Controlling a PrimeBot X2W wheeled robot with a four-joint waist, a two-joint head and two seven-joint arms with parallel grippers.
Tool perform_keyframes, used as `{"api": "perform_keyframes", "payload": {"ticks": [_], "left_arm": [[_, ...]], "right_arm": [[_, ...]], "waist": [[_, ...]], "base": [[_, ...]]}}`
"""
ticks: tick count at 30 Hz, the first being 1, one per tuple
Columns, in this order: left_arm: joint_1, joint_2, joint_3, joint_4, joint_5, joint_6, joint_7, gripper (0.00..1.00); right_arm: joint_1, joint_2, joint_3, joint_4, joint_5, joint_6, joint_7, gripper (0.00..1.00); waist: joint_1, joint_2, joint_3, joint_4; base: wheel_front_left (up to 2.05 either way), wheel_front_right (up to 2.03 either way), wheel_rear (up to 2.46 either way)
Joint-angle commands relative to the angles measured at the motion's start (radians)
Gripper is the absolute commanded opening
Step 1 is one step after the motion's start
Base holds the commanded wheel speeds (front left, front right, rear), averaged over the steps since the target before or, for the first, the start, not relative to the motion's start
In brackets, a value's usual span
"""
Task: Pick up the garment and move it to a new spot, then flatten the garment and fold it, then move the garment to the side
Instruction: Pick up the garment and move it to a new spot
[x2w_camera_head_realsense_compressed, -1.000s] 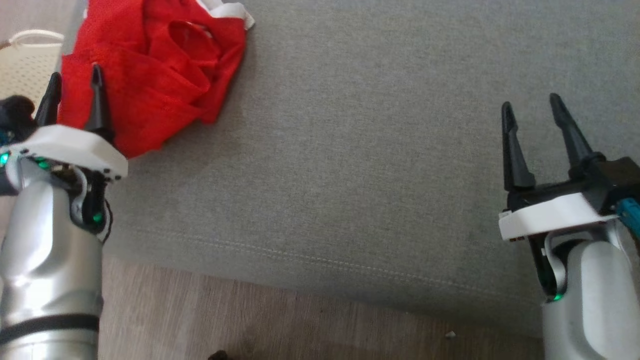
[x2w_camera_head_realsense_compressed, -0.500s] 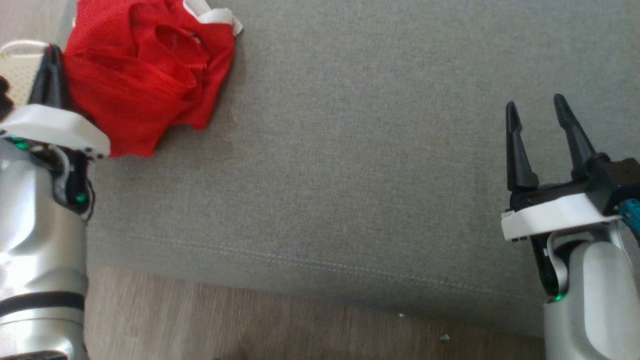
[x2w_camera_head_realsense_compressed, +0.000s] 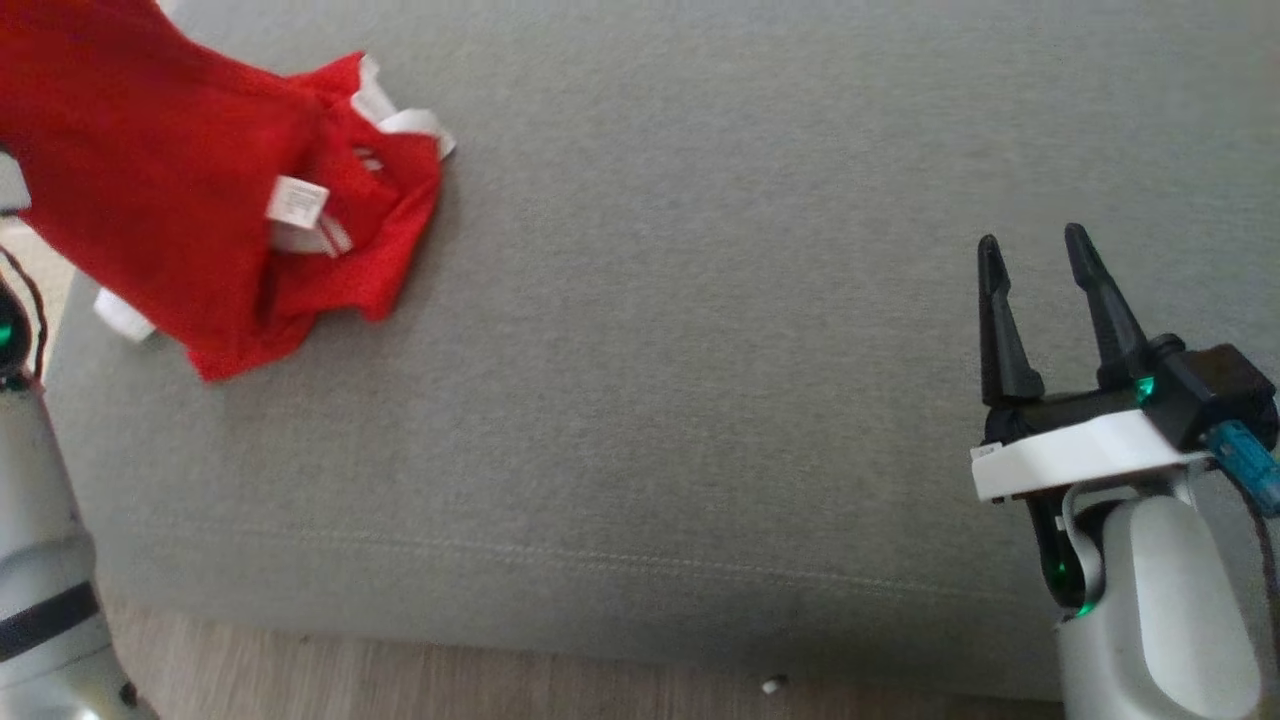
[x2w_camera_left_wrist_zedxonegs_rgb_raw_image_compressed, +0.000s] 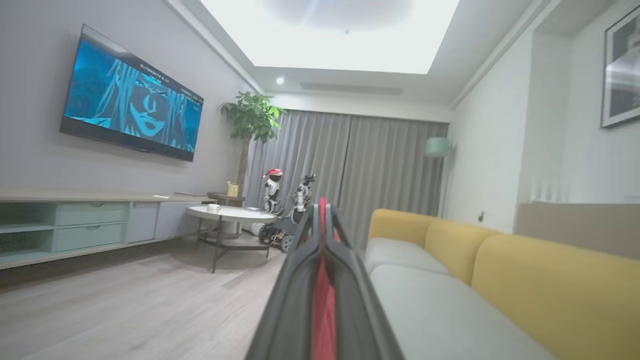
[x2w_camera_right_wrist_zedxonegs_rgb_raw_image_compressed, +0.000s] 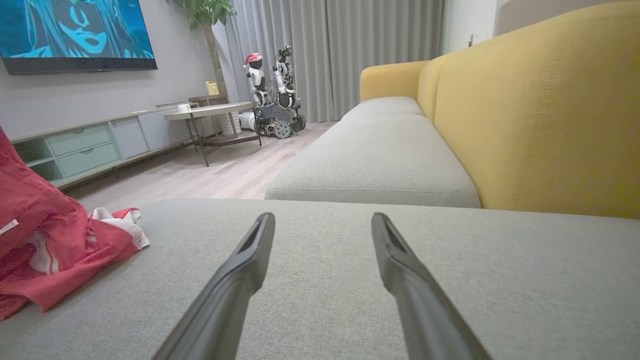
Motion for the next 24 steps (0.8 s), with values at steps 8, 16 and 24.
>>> {"api": "perform_keyframes", "payload": {"ticks": [8,16,24], "left_arm": [[-0.163,0.028,-0.089,-0.199,-0.013,-0.014,0.045,0.00],[-0.335,-0.012,-0.230,-0.226,0.025,-0.014,0.110,0.00],[-0.411,-0.077,-0.365,-0.148,0.061,-0.015,0.121,0.00]], "right_arm": [[-0.071,0.001,0.053,0.001,0.055,0.007,-0.053,1.00],[-0.128,0.001,0.092,-0.030,0.120,0.007,-0.089,1.00],[-0.185,0.001,0.145,-0.110,0.185,0.007,-0.112,1.00]], "waist": [[0.0000,0.0000,-0.048,-0.157],[0.0000,0.0000,0.012,-0.343],[0.0000,0.0000,0.103,-0.523]], "base": [[0.00,0.00,0.00],[0.00,0.00,0.00],[0.00,0.00,0.00]]}}
